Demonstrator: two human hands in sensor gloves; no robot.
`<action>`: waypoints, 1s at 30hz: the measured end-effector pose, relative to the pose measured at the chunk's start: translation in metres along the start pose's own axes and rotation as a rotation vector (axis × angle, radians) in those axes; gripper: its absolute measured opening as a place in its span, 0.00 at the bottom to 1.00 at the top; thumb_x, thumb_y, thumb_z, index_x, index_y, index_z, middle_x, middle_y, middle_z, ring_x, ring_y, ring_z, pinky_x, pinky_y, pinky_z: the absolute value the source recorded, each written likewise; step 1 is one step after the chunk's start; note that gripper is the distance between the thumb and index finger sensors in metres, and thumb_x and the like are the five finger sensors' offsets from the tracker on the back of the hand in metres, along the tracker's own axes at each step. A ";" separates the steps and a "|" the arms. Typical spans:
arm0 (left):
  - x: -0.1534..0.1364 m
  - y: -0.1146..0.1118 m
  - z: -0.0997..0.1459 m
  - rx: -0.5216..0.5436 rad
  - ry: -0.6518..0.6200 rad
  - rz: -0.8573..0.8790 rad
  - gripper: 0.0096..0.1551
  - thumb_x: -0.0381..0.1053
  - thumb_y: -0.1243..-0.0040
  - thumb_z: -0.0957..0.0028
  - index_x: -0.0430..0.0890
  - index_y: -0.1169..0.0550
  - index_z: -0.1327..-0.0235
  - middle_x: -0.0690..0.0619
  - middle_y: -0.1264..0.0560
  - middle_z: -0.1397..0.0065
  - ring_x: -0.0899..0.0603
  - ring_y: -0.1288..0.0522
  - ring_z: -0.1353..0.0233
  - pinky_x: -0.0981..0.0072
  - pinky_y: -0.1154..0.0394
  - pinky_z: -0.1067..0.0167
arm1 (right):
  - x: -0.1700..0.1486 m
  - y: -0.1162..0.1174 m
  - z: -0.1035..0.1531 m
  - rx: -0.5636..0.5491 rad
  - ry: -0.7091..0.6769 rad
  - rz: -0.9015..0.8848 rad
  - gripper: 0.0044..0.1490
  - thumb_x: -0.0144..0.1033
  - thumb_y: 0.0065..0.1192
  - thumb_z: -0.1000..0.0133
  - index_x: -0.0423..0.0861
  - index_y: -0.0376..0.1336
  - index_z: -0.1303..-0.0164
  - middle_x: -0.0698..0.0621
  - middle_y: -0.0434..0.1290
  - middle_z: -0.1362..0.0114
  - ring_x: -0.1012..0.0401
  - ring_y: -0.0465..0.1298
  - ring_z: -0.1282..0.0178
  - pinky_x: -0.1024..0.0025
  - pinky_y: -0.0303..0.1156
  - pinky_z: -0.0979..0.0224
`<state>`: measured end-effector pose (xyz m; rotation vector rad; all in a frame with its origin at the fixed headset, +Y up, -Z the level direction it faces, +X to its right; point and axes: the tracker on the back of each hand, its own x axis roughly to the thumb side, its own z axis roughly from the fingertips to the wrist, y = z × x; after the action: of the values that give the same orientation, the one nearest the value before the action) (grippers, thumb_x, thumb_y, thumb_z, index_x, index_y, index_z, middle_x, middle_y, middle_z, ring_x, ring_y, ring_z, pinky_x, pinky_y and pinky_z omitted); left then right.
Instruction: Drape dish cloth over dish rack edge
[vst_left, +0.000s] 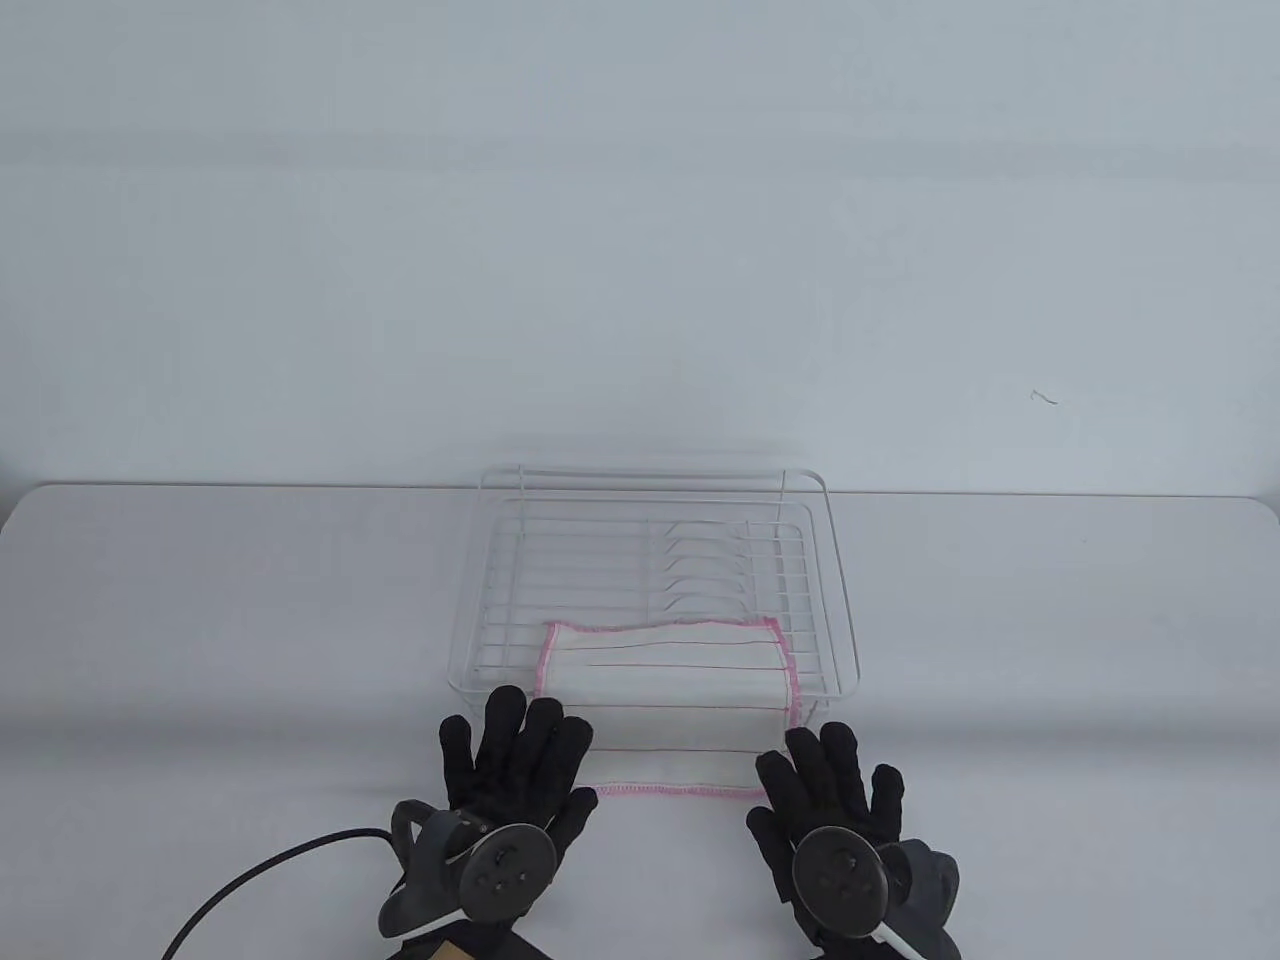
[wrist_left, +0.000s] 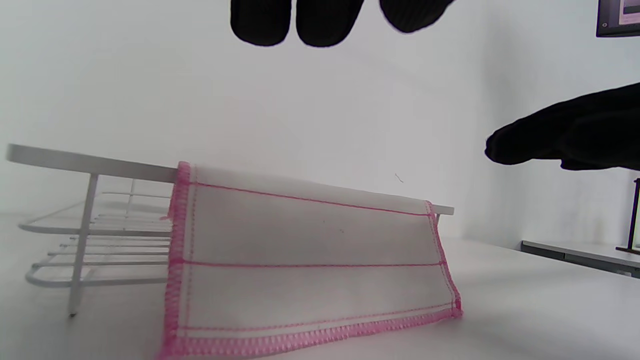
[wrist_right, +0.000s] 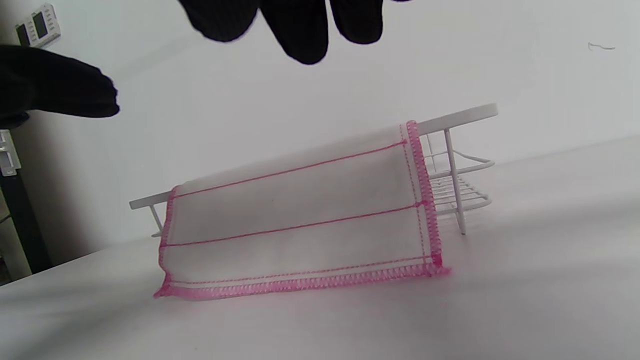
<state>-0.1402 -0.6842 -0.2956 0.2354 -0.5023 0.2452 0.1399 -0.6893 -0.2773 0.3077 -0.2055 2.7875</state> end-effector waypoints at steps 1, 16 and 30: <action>-0.001 0.000 0.000 -0.024 0.006 0.022 0.34 0.52 0.58 0.32 0.37 0.41 0.16 0.29 0.45 0.15 0.20 0.57 0.17 0.17 0.64 0.36 | 0.001 -0.001 0.000 -0.019 -0.003 -0.012 0.34 0.48 0.43 0.31 0.46 0.50 0.16 0.43 0.45 0.09 0.45 0.39 0.09 0.32 0.31 0.21; -0.005 -0.004 0.002 -0.060 0.025 0.053 0.34 0.52 0.58 0.32 0.38 0.41 0.16 0.29 0.44 0.15 0.20 0.55 0.17 0.16 0.63 0.36 | -0.001 -0.004 0.000 -0.012 -0.001 -0.063 0.34 0.47 0.43 0.31 0.45 0.51 0.16 0.42 0.47 0.10 0.44 0.40 0.09 0.32 0.32 0.21; -0.001 -0.006 0.003 -0.083 0.010 0.062 0.34 0.52 0.58 0.32 0.38 0.41 0.16 0.29 0.44 0.15 0.20 0.55 0.18 0.16 0.63 0.36 | -0.002 -0.004 0.001 0.017 0.008 -0.075 0.34 0.47 0.43 0.31 0.45 0.51 0.17 0.42 0.48 0.10 0.44 0.41 0.09 0.31 0.33 0.22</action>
<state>-0.1405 -0.6904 -0.2944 0.1380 -0.5095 0.2856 0.1435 -0.6867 -0.2770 0.3022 -0.1648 2.7173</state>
